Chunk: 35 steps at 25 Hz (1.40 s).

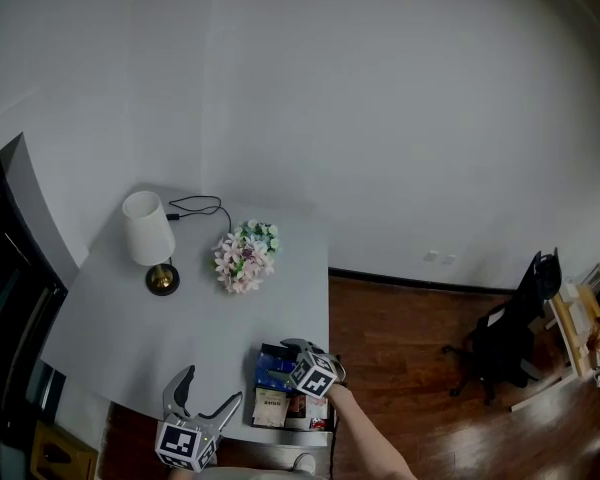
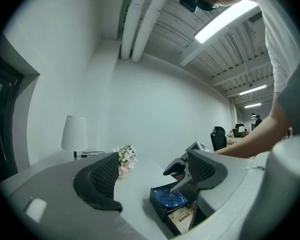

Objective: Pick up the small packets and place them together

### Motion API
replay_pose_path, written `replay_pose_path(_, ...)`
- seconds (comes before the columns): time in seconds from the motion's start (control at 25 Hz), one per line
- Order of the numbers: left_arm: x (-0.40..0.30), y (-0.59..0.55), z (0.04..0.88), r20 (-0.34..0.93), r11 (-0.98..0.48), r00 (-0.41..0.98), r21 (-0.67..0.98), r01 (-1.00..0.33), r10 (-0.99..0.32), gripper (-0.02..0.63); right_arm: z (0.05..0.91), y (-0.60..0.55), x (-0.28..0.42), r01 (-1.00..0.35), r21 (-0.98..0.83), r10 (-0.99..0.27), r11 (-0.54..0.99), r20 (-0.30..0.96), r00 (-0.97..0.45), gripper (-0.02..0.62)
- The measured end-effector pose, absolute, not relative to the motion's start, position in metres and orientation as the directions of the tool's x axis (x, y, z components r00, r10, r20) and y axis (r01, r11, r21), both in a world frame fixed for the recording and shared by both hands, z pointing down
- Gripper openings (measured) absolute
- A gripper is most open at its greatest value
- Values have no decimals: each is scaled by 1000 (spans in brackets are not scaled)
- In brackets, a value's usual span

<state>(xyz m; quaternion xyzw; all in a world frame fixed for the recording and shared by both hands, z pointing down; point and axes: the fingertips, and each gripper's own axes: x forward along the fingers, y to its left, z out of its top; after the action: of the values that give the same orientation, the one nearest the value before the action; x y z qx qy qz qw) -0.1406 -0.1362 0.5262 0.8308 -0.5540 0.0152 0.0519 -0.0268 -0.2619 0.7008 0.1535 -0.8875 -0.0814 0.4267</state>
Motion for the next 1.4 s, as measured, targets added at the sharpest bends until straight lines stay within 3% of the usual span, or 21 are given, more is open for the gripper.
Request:
replay_pose_path(0.24, -130, -148, 517, 64, -421, 424, 63, -905, -903, 428, 575, -244, 1, -505, 233, -556, 831, 319, -767, 356)
replay_pose_path(0.4, -118, -156, 502, 23, -452, 454, 55, -890, -891, 426, 514, -219, 47, -659, 187, -679, 728, 69, -731, 354)
replay_pose_path(0.52, -109, -159, 491, -22, -474, 473, 61, -879, -881, 426, 493, -197, 77, -743, 150, -748, 652, -33, -663, 354)
replay_pose_path(0.72, -92, -161, 491, -41, -516, 515, 89, -852, -856, 428, 502, -171, 105, -805, 80, -805, 588, -41, -592, 351)
replay_pose_path(1.0, -77, -160, 494, -29, -534, 534, 62, -843, -845, 425, 524, -153, 103, -762, 104, -769, 639, 49, -638, 315)
replay_pose_path(1.24, -84, -158, 491, -50, -505, 502, 65, -861, -863, 436, 559, -152, 105, -643, 221, -680, 733, 265, -684, 313)
replay_pose_path(1.4, -90, -155, 498, -25, -484, 484, 68, -872, -875, 436, 606, -143, 95, -558, 180, -579, 810, 398, -712, 313)
